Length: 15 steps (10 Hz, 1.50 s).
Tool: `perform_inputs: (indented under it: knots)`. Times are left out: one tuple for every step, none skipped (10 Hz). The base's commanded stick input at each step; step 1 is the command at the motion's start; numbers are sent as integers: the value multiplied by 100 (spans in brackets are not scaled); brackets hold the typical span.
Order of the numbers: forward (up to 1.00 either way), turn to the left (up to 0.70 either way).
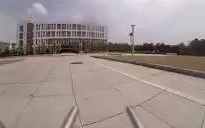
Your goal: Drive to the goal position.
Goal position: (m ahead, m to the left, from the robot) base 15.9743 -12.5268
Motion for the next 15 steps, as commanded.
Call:
perform_inputs:
  knots:
    - [70,0]
    - [70,0]
    - [70,0]
    - [70,0]
    - [70,0]
    - [70,0]
    - [70,0]
    - [70,0]
    - [70,0]
    - [70,0]
    - [70,0]
    - [70,0]
    - [70,0]
    - [70,0]
    - [70,0]
